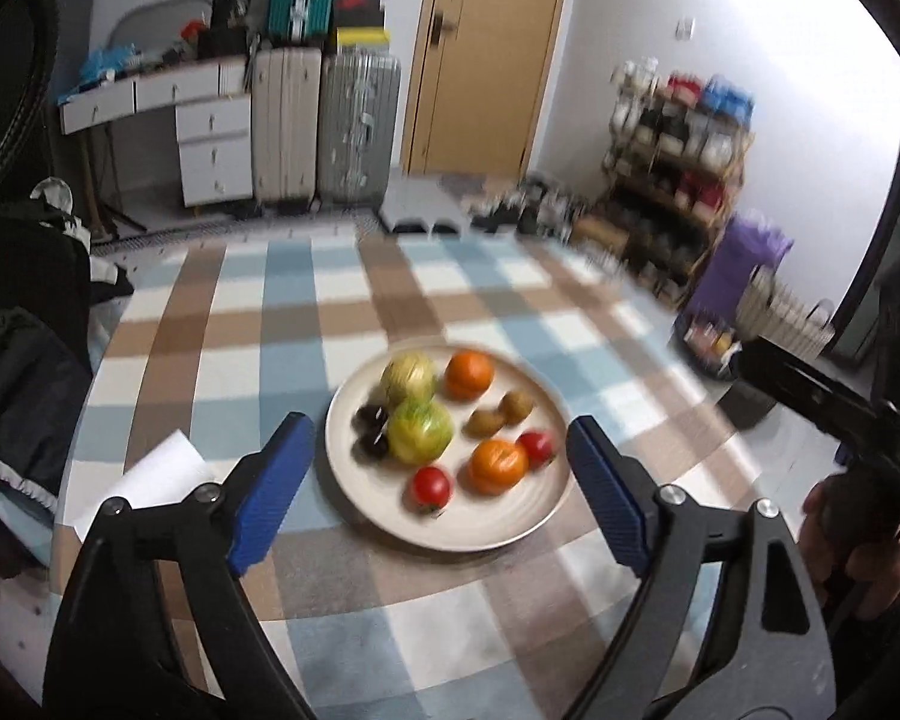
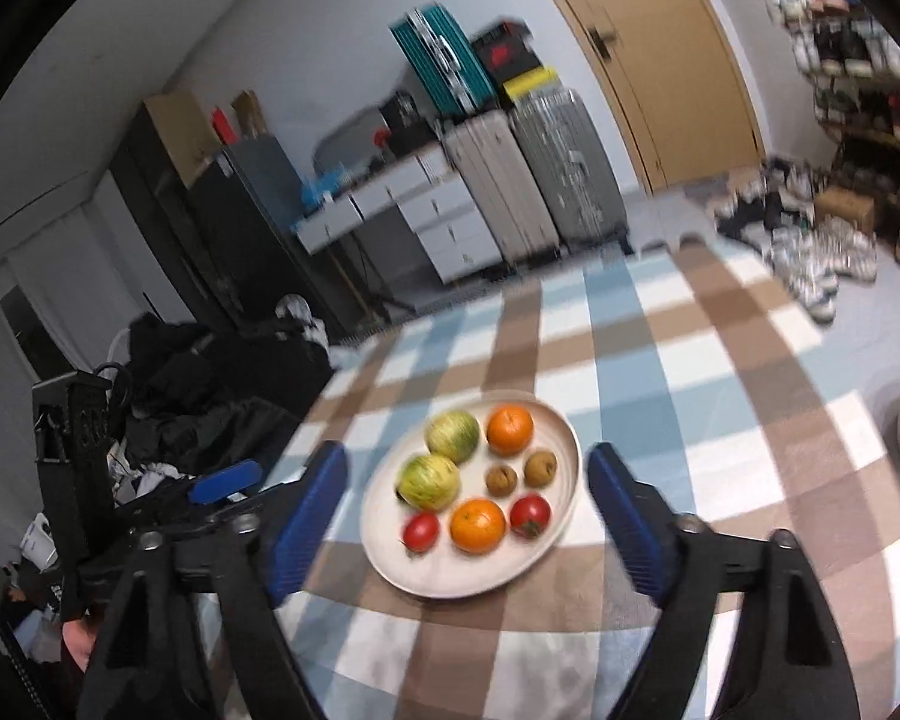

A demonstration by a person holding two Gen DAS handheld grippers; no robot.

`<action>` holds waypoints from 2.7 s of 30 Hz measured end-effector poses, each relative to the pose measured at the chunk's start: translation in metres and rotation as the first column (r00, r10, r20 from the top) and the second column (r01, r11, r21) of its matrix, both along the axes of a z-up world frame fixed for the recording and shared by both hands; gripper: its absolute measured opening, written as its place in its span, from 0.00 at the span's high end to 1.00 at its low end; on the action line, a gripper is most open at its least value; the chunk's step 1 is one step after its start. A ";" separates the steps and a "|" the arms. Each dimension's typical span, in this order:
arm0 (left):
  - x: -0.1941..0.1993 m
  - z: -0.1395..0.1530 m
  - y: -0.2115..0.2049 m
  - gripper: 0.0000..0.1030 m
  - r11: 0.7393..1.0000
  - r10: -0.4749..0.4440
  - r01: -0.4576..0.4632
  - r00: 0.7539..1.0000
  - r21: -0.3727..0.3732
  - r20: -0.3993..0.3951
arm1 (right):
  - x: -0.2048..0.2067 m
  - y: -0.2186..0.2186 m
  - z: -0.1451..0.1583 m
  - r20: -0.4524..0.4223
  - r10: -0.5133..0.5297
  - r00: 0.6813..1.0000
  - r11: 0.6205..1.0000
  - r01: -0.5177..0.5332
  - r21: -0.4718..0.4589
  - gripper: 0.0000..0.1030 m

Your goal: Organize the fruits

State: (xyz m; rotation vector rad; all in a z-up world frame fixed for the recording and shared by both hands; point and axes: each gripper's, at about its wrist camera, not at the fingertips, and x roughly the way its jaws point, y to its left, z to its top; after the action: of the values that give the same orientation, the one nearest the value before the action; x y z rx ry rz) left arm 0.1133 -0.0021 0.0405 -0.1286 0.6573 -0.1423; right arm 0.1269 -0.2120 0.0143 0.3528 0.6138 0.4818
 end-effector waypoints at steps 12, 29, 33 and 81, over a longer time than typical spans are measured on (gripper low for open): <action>-0.084 0.064 0.016 0.01 0.991 0.119 -0.091 0.938 -0.101 0.325 | -0.100 0.009 0.066 0.475 -0.152 0.867 0.984 0.176 -0.006 0.00; -0.147 0.075 0.005 0.01 0.983 0.163 -0.186 0.844 -0.007 0.511 | -0.146 0.029 0.071 0.556 -0.141 0.819 0.952 0.266 -0.151 0.00; -0.148 0.061 0.015 0.01 0.980 0.181 -0.199 0.836 -0.021 0.517 | -0.147 0.036 0.066 0.562 -0.115 0.819 0.949 0.258 -0.182 0.00; -0.002 -0.111 0.009 0.01 0.961 0.173 -0.233 0.927 0.150 0.332 | -0.038 0.050 -0.076 0.348 -0.090 0.933 0.921 0.211 -0.328 0.00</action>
State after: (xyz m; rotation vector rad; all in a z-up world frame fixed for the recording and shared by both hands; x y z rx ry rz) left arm 0.1113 0.0065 -0.0706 0.0086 0.3298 0.0998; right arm 0.0891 -0.1620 -0.0616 -0.0336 0.3354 0.2588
